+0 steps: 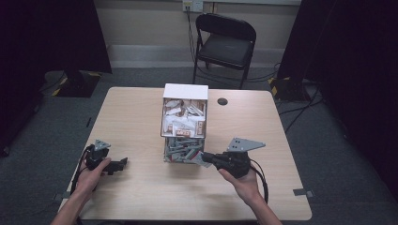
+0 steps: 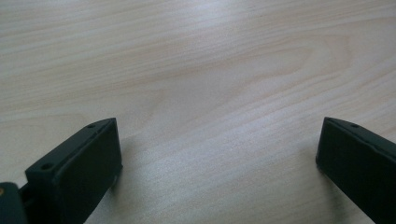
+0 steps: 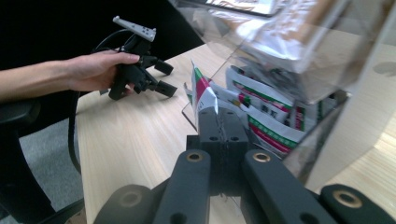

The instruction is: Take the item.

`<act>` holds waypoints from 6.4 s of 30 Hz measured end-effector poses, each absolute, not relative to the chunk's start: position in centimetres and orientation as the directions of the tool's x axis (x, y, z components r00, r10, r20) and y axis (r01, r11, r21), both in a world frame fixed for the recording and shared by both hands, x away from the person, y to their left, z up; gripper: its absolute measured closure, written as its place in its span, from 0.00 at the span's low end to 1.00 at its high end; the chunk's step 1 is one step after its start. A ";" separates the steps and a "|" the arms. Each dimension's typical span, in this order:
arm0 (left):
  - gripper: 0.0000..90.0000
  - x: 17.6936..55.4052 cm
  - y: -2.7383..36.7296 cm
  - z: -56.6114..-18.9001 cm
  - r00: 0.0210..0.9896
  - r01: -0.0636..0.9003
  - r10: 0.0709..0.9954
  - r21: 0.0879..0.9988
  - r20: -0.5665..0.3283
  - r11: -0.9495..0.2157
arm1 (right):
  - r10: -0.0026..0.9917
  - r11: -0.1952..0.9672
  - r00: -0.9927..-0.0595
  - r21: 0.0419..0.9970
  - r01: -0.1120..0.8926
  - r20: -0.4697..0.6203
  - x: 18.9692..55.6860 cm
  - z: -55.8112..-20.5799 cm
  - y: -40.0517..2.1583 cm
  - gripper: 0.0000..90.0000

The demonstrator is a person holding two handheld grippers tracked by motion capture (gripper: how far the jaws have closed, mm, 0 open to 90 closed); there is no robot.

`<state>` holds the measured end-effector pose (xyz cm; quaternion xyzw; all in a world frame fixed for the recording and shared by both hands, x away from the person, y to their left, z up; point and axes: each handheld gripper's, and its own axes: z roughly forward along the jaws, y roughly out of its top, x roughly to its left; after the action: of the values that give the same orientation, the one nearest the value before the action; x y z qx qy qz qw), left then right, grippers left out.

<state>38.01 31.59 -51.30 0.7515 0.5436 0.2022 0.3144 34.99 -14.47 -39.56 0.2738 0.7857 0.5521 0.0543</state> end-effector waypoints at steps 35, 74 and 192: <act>0.00 38.0 31.6 -51.3 0.327 0.690 0.944 0.692 -0.039 -0.211 | 0.644 0.176 -0.745 0.913 0.369 0.177 37.4 -37.9 -21.2 1.00; 0.00 38.0 31.6 -51.3 0.327 0.690 0.944 0.692 -0.039 -0.211 | 0.719 0.219 -0.663 0.838 0.500 0.207 44.2 -43.3 -19.8 1.00; 0.00 38.1 31.6 -51.3 0.327 0.688 0.944 0.695 -0.038 -0.210 | 0.924 0.161 -0.371 0.780 0.604 0.097 42.7 -43.6 -24.3 0.16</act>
<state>38.06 31.58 -51.33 0.7508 0.5435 0.2031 0.3158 42.68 -24.27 -43.61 0.5209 0.7332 0.3846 0.2074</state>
